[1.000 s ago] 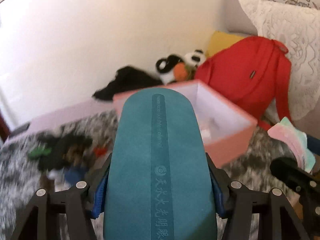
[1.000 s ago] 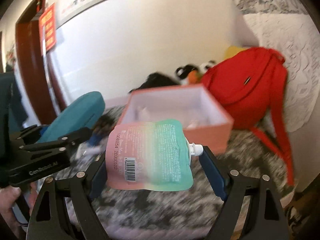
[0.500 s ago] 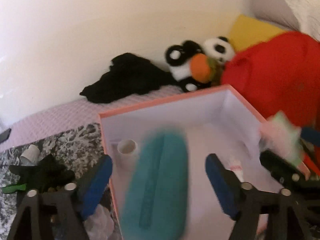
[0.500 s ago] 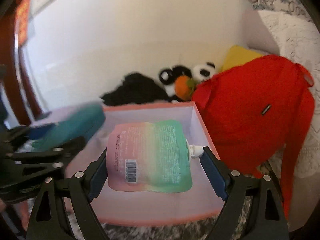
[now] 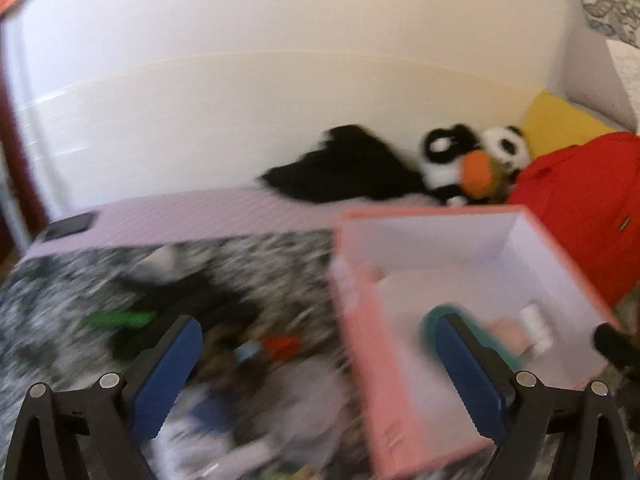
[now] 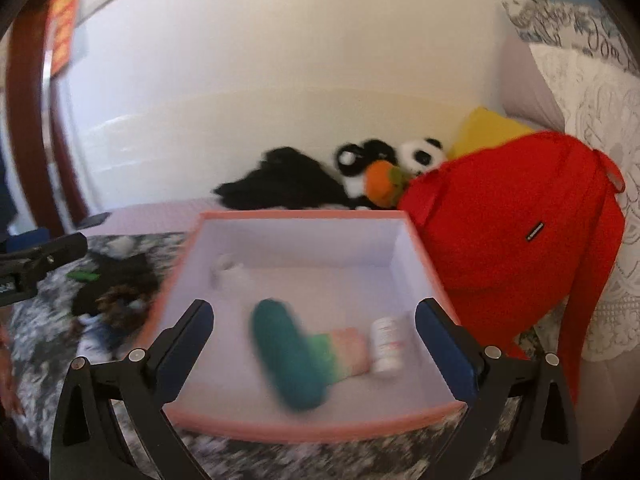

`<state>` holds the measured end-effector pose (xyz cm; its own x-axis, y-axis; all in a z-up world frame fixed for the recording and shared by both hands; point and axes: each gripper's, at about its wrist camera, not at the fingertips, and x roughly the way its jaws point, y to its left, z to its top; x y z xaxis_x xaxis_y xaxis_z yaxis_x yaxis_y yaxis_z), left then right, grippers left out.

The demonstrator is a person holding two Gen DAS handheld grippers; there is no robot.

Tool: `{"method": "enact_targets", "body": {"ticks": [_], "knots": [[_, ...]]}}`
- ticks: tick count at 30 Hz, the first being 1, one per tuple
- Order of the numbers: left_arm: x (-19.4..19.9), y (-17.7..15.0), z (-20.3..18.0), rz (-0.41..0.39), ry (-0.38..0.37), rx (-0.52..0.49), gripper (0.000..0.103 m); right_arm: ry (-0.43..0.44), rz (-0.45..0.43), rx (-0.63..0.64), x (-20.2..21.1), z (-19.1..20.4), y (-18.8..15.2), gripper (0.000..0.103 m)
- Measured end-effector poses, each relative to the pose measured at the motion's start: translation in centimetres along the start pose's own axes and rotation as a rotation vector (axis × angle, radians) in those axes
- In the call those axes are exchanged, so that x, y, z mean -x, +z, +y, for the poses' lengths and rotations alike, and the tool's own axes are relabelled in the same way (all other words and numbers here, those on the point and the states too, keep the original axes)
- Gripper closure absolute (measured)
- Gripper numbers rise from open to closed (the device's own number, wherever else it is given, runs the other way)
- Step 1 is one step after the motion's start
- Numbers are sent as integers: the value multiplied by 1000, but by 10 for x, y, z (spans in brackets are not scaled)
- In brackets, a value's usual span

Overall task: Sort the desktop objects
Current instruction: 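Move both tools back toward the LED bulb and green card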

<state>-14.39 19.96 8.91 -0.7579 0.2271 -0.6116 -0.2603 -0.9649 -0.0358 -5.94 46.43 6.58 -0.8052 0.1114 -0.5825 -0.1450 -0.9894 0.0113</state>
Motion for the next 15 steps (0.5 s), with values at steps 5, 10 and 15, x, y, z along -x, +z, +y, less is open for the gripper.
{"method": "enact_targets", "body": {"ticks": [5, 10, 15], "knots": [[42, -71, 80, 59, 116, 75, 3, 134, 50, 73, 27, 75, -44, 0], [55, -140, 144, 157, 167, 183, 3, 239, 134, 145, 31, 148, -101, 0], [32, -178, 160, 228, 135, 235, 3, 262, 224, 202, -1, 201, -152, 0]]}}
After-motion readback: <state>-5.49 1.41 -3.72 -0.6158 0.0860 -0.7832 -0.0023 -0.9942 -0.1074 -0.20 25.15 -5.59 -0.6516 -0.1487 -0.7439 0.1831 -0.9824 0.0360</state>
